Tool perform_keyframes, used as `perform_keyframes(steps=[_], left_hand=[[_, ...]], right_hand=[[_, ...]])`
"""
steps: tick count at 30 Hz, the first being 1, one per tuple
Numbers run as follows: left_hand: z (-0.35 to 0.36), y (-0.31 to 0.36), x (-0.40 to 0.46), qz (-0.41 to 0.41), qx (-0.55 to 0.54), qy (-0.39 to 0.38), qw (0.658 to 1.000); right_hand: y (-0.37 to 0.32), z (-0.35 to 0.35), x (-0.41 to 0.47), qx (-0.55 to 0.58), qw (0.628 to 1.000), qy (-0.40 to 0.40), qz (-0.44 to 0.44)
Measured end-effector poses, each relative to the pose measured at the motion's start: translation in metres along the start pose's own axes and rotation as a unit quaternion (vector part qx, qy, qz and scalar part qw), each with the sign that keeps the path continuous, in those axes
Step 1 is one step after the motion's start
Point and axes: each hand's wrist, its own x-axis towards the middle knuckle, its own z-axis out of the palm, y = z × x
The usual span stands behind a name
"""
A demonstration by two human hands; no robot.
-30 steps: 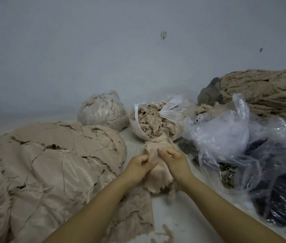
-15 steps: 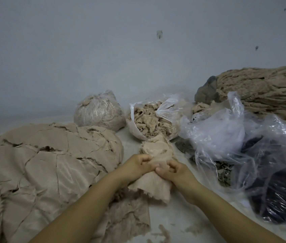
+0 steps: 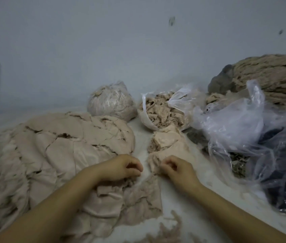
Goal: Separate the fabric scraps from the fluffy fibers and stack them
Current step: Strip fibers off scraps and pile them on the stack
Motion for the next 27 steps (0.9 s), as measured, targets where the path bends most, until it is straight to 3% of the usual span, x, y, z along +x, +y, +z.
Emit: perform_keyframes(steps=[2, 6, 8, 14, 17, 21, 27], left_hand=[[-0.007, -0.004, -0.01, 0.029, 0.087, 0.006, 0.996], [-0.012, -0.007, -0.021, 0.044, 0.093, 0.06, 0.993], [-0.012, -0.009, -0.024, 0.046, 0.079, 0.068, 0.993], [-0.008, -0.017, -0.038, 0.021, 0.084, -0.005, 0.996], [-0.003, -0.01, -0.033, 0.005, -0.003, 0.06, 0.998], [0.015, 0.009, -0.018, 0.037, -0.071, 0.168, 0.983], [-0.001, -0.026, -0.021, -0.06, -0.011, 0.273, 0.96]], right_hand=[[-0.014, 0.026, -0.024, 0.06, 0.994, -0.095, 0.01], [-0.05, 0.059, -0.042, 0.154, 0.95, -0.242, 0.121], [-0.06, 0.07, -0.044, 0.194, 0.93, -0.263, 0.168], [-0.055, 0.067, -0.044, 0.326, 0.919, -0.116, 0.189], [-0.055, 0.063, -0.046, 0.37, 0.901, -0.077, 0.213], [-0.065, 0.065, -0.043, 0.44, 0.863, -0.113, 0.221], [-0.033, 0.041, -0.044, 0.439, 0.867, -0.031, 0.232]])
